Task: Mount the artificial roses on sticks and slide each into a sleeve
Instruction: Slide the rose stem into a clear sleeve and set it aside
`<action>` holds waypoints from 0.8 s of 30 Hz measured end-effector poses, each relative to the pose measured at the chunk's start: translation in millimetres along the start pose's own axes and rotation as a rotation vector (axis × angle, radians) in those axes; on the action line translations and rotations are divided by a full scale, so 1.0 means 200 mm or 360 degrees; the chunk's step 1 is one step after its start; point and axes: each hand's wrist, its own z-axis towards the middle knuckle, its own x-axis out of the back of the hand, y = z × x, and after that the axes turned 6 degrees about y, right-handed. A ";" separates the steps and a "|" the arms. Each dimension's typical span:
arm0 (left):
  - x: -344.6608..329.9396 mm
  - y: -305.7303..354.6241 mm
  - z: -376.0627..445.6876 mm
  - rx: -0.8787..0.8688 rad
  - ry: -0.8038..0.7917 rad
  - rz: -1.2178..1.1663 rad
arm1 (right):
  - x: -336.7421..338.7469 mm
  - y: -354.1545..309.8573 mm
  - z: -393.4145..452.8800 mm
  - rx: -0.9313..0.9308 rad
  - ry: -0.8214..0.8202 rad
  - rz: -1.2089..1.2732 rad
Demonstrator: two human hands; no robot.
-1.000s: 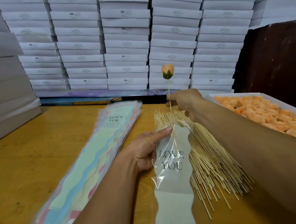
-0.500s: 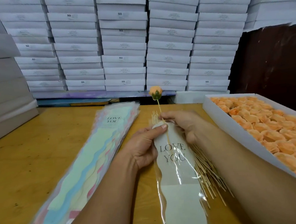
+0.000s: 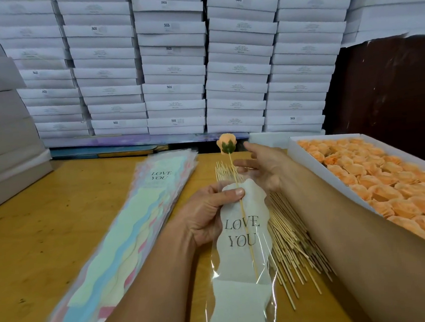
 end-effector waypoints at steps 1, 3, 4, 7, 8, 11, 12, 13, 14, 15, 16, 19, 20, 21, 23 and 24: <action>0.00 0.00 0.00 0.0002 0.0002 0.0005 | 0.00 -0.02 0.02 -0.0011 -0.0015 0.0036; 0.00 -0.01 0.00 0.0009 -0.0004 0.0005 | 0.01 -0.05 0.04 -0.0057 -0.0088 0.0114; 0.00 -0.01 0.00 0.0020 -0.0003 0.0002 | 0.01 -0.06 0.05 -0.0086 -0.0129 0.0138; 0.00 -0.01 0.00 0.0053 -0.0026 0.0022 | 0.02 -0.08 0.08 -0.0102 -0.0208 0.0172; -0.01 -0.01 0.00 0.0059 -0.0026 0.0028 | 0.02 -0.09 0.08 -0.0097 -0.0216 0.0198; -0.01 -0.01 0.00 0.0073 0.0009 0.0027 | 0.03 -0.10 0.09 -0.0046 -0.0184 0.0204; -0.01 -0.01 0.00 0.0081 0.0016 0.0023 | 0.03 -0.10 0.09 -0.0037 -0.0174 0.0199; -0.01 -0.01 0.00 0.0081 0.0024 0.0015 | 0.03 -0.10 0.09 -0.0035 -0.0170 0.0195; -0.01 -0.01 0.00 0.0072 0.0034 0.0006 | 0.04 -0.09 0.08 -0.0036 -0.0172 0.0191; -0.01 -0.01 0.01 0.0060 0.0046 -0.0003 | 0.04 -0.09 0.08 -0.0036 -0.0177 0.0186; -0.01 -0.01 0.01 0.0049 0.0055 -0.0011 | 0.05 -0.08 0.07 -0.0036 -0.0180 0.0178; -0.02 -0.01 0.00 0.0030 0.0095 -0.0001 | 0.07 -0.06 0.05 -0.0045 -0.0187 0.0167; -0.03 -0.01 0.00 0.0030 0.0111 0.0002 | 0.08 -0.05 0.04 -0.0056 -0.0200 0.0172; -0.03 -0.01 0.00 0.0028 0.0120 -0.0002 | 0.09 -0.04 0.03 -0.0064 -0.0215 0.0168; -0.04 0.00 -0.01 0.0020 0.0128 -0.0018 | 0.10 -0.03 0.00 -0.0069 -0.0243 0.0127; -0.04 0.00 -0.02 0.0021 0.0129 -0.0027 | 0.11 -0.02 -0.01 -0.0070 -0.0253 0.0106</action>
